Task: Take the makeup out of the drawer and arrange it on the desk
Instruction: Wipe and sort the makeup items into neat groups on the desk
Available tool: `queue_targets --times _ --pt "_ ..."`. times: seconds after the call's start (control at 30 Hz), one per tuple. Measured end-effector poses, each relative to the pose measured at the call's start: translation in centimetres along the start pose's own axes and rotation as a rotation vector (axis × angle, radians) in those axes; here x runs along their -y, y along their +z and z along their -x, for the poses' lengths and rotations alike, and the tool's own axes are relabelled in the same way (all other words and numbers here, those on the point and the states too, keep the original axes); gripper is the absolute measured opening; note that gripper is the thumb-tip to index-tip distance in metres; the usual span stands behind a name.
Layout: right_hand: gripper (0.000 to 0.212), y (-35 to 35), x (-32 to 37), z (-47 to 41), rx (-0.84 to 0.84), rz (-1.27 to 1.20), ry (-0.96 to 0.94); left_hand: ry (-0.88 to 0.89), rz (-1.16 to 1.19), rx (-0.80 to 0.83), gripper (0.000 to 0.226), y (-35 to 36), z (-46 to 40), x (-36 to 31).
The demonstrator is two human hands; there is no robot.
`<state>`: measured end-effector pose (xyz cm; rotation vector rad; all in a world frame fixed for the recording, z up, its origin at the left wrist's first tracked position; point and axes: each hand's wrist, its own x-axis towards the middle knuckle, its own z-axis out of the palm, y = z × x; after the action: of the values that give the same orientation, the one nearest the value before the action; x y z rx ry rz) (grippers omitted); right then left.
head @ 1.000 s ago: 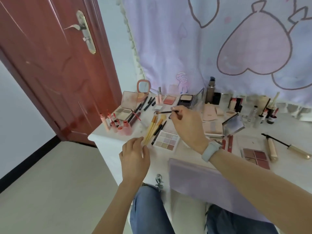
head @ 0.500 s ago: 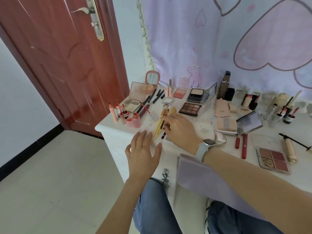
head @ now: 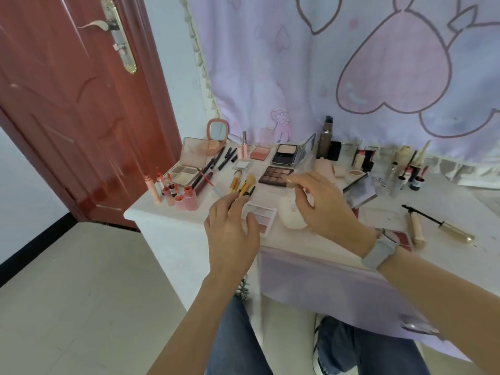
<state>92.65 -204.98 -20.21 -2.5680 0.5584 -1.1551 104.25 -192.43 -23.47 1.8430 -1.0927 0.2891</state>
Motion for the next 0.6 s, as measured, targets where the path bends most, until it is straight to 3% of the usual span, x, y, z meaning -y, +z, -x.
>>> queue_targets --times 0.2,0.33,0.47,0.6 --pt "0.026 -9.7 -5.6 4.3 -0.163 0.069 0.22 0.259 0.173 0.175 0.03 5.9 0.4 -10.3" --pt "0.025 -17.3 -11.3 9.5 -0.345 0.19 0.527 0.387 0.232 0.364 0.033 10.8 2.8 -16.5" --pt "0.031 -22.7 -17.2 14.6 -0.182 0.421 0.869 0.516 0.26 0.57 0.036 15.9 6.3 -21.3" --pt "0.05 -23.9 -20.2 16.3 0.022 0.538 0.997 0.645 0.212 0.686 0.036 20.4 8.9 -24.3"
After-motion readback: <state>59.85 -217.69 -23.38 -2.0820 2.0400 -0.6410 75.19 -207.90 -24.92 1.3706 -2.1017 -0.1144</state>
